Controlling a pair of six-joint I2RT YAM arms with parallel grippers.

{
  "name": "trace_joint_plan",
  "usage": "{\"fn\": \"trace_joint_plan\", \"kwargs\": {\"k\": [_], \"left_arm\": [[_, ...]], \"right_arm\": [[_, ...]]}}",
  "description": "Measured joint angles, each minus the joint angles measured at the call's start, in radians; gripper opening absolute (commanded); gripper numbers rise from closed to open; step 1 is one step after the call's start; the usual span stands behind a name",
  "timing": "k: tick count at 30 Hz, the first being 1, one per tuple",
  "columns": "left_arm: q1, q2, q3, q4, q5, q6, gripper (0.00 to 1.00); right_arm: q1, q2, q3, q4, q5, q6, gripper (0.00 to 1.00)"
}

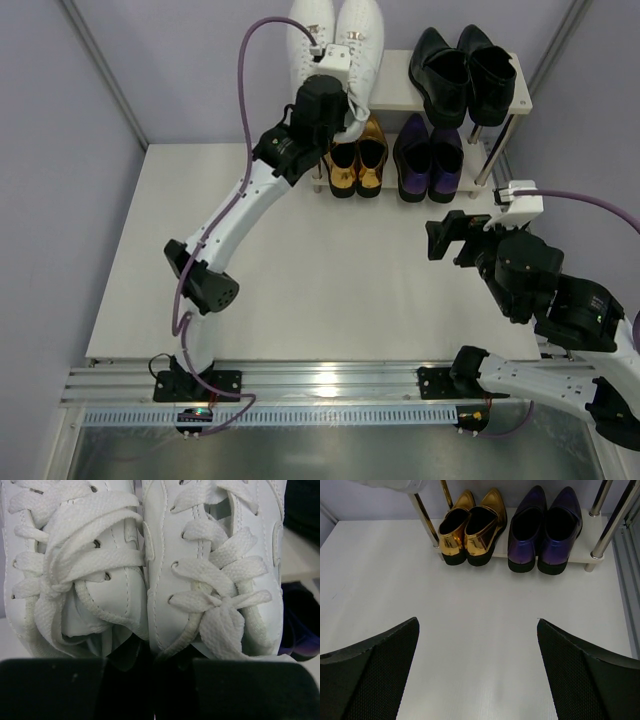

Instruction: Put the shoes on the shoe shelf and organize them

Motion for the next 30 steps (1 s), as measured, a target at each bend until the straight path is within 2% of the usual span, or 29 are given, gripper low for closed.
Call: {"fn": "trace_joint_plan", "kwargs": {"k": [1, 5, 9, 13, 16, 19, 24, 30], "left_arm": [[-0.01, -0.031, -0.047, -0.031, -0.019, -0.003, 0.0], [-0.087, -0.311, -0.466, -0.091, -0.082, -0.093, 0.0], [-0.198, -0.646, -0.858, -0.214, -0.09, -0.294, 0.0], [-0.266, -0.84, -1.098, -0.259, -0.087, -0.51, 0.0], [-0.285, -0.842, -1.225, -0.245, -0.083, -0.665, 0.0], [-0.289, -0.732, -1.292, -0.218, -0.055, -0.776, 0.0], [-0.306, -0.542, -1.294, -0.208, 0.028, -0.901, 0.0], [-0.32, -0.518, -1.294, -0.191, 0.066, -1.012, 0.0]], "right_arm": [[0.0, -0.002, -0.008, 0.005, 0.0, 0.0, 1.0], [0.0, -0.005, -0.022, 0.011, 0.0, 0.0, 1.0], [0.0, -0.006, -0.022, 0.016, 0.005, 0.0, 1.0], [0.0, 0.0, -0.022, 0.016, 0.003, 0.001, 1.0], [0.0, 0.024, -0.022, 0.015, -0.001, 0.011, 1.0], [0.0, 0.066, -0.022, 0.014, -0.015, 0.027, 1.0], [0.0, 0.112, -0.046, 0.01, -0.042, 0.06, 1.0], [0.0, 0.103, -0.104, 0.008, -0.064, 0.084, 1.0]]}}
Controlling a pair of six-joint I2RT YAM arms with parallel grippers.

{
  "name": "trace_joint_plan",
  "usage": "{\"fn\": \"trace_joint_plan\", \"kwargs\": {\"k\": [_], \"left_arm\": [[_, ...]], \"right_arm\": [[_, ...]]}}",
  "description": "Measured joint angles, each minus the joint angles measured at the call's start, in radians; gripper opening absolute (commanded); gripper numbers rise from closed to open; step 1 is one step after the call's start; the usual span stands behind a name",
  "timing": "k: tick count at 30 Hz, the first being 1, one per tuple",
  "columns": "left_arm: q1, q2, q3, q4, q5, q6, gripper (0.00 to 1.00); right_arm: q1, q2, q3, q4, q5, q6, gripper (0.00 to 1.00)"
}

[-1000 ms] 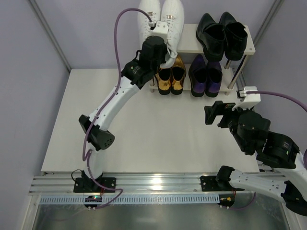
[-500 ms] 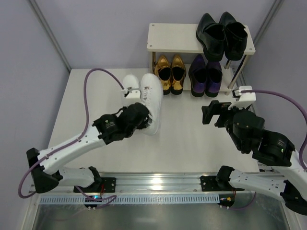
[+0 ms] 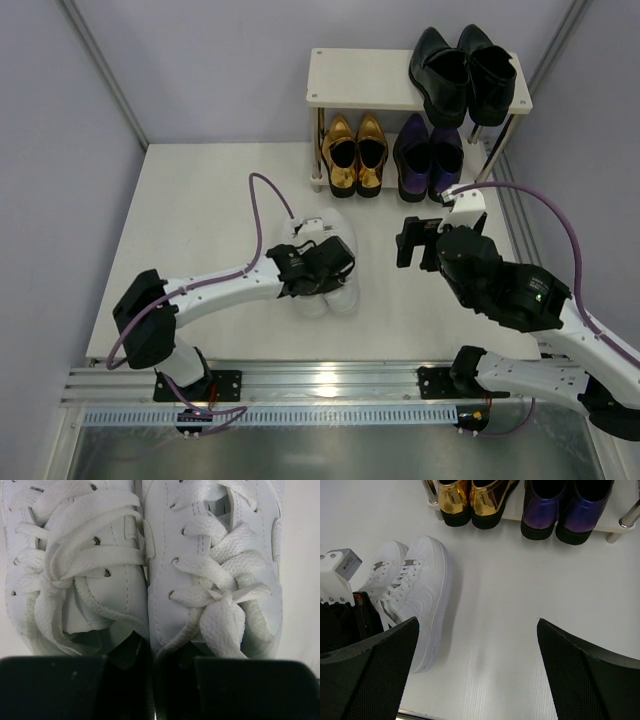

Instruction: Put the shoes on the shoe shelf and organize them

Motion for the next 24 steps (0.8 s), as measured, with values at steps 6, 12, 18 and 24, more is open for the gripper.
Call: {"fn": "trace_joint_plan", "kwargs": {"k": [6, 12, 18, 24], "left_arm": [[-0.005, 0.059, 0.0, 0.062, 0.012, -0.067, 0.0], [-0.014, 0.16, 0.0, 0.092, 0.034, -0.112, 0.05], [-0.026, 0.16, 0.021, 0.099, 0.028, -0.12, 0.71], [-0.057, 0.1, 0.098, 0.105, -0.002, -0.103, 1.0]], "right_arm": [[0.0, -0.01, -0.056, 0.0, -0.013, 0.024, 1.0], [0.0, -0.013, -0.091, -0.001, -0.024, 0.047, 1.0], [0.0, -0.044, -0.114, -0.009, -0.031, 0.067, 0.98], [0.0, -0.069, -0.121, -0.032, -0.021, 0.078, 0.98]]}}
